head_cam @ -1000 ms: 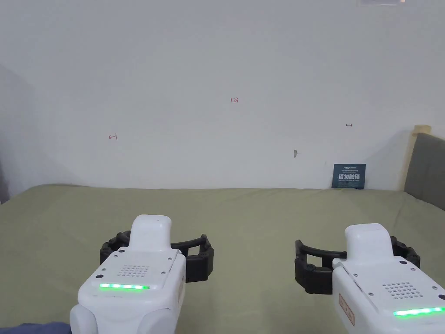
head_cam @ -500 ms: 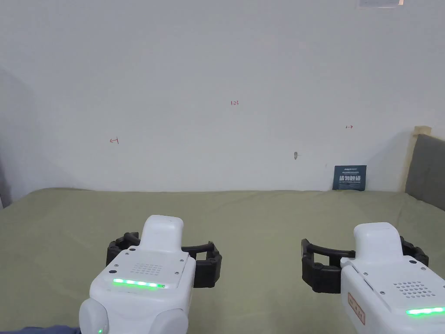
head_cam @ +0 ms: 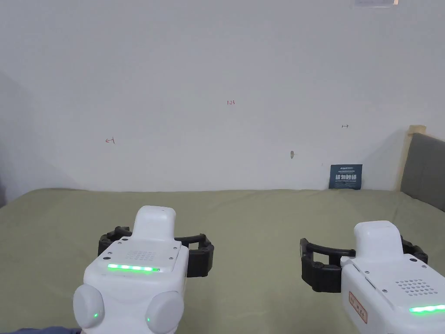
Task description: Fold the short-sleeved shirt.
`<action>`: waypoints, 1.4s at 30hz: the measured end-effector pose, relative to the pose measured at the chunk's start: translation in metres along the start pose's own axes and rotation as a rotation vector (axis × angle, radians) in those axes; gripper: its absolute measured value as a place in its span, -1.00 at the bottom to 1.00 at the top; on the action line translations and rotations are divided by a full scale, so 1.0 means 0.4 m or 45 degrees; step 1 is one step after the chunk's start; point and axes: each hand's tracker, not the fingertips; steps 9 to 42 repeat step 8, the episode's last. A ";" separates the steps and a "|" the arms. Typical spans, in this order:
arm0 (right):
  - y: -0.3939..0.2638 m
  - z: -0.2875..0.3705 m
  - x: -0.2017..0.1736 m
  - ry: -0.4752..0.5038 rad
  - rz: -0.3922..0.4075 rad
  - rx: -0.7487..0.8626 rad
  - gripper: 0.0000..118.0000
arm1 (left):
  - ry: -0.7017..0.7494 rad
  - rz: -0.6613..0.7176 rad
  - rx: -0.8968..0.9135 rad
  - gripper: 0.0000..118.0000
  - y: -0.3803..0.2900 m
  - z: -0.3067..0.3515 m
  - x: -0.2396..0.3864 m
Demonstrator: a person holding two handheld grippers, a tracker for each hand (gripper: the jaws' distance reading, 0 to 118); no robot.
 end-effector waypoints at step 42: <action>-0.002 0.001 0.003 0.002 -0.007 -0.007 1.00 | -0.106 0.177 0.005 0.99 0.012 0.003 -0.025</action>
